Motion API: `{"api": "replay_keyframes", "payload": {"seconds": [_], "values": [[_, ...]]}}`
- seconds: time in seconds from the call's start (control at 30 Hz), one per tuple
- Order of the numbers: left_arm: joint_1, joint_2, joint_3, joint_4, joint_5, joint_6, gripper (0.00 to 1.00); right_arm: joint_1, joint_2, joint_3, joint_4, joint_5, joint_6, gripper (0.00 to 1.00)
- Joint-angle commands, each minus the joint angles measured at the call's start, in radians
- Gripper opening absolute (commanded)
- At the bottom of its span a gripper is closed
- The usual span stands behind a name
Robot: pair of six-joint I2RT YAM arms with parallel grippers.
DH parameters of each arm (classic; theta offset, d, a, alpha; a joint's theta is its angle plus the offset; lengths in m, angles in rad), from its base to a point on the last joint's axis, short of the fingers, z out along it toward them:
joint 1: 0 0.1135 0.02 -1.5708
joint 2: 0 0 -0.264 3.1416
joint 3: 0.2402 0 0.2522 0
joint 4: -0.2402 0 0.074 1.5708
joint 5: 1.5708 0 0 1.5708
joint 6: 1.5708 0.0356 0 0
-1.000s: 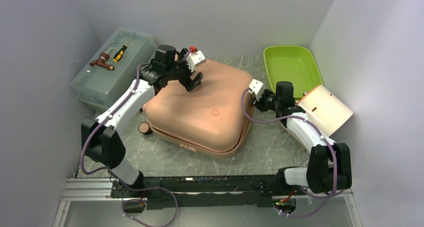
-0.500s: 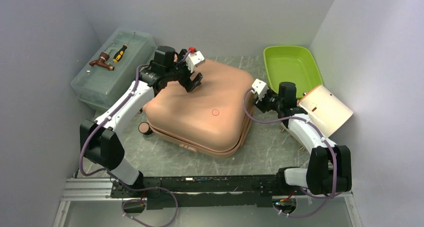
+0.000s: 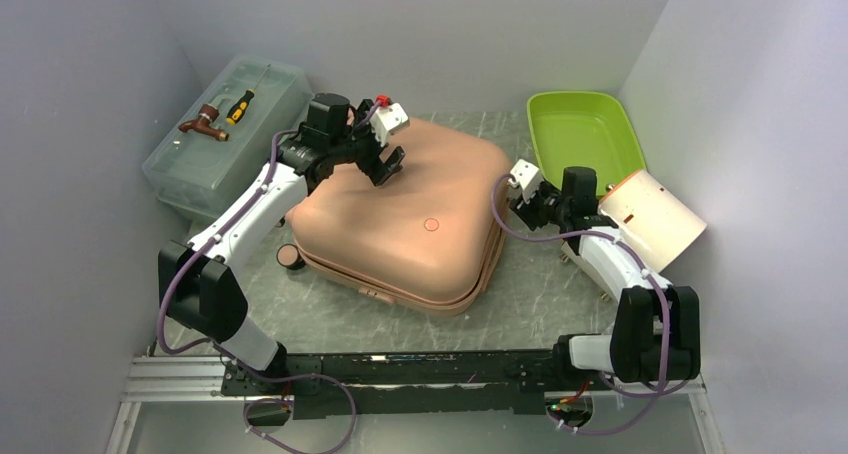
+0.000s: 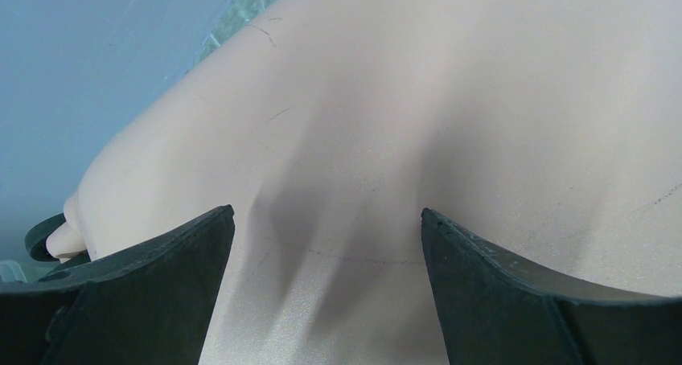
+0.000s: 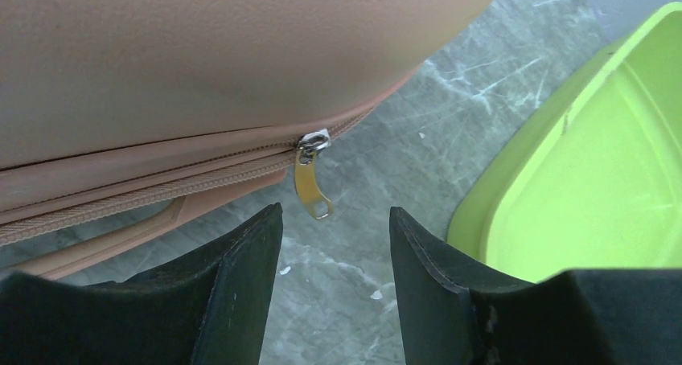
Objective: Open, take out, and arrange the luggage
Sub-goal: Unzip the luggage at the center of the board.
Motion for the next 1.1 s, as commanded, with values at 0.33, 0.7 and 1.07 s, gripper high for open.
{"api": "replay_keyframes", "payload": {"seconds": [0.33,0.7,1.07], "values": [[-0.004,0.019,-0.004,-0.079,0.007,-0.023,0.93,0.048,0.029,-0.021,0.157,0.009,0.06,0.54],[-0.004,0.013,-0.013,-0.076,0.006,-0.021,0.93,0.09,0.04,0.002,0.142,0.151,0.008,0.0],[-0.004,0.003,-0.016,-0.08,0.009,-0.017,0.93,0.064,0.093,0.13,0.032,0.188,0.067,0.0]]}}
